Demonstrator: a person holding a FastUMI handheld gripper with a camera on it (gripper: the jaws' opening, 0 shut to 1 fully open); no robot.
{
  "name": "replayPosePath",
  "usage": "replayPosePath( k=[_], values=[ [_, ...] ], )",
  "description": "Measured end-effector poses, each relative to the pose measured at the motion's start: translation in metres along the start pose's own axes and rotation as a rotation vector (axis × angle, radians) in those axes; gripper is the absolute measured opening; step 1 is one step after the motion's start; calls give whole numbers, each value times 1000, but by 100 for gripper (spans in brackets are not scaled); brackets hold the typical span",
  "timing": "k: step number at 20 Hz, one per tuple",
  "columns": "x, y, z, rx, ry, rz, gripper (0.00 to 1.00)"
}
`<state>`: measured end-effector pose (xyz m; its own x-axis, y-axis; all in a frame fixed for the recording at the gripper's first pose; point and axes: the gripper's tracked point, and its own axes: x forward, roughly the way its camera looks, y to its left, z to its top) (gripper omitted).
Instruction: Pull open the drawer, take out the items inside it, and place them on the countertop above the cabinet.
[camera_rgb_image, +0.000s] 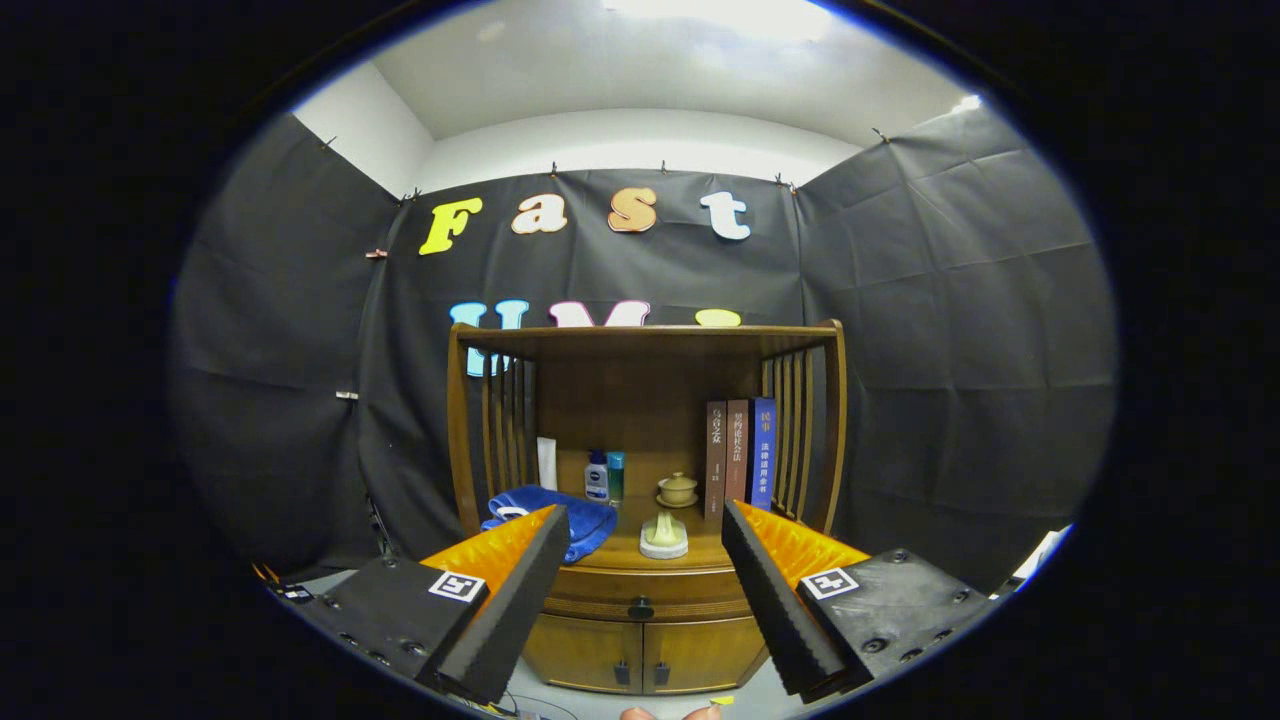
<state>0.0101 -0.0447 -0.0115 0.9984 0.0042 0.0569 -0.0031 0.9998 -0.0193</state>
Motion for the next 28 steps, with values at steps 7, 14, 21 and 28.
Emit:
replayPosePath(
  k=[7,14,21,28],
  values=[
    [1,4,0,-8,-10,-4,99],
    [0,4,-4,-21,-17,-12,99],
    [-1,7,-14,-20,-5,-6,99],
    [-2,14,-18,-23,-8,2,99]
  ],
)
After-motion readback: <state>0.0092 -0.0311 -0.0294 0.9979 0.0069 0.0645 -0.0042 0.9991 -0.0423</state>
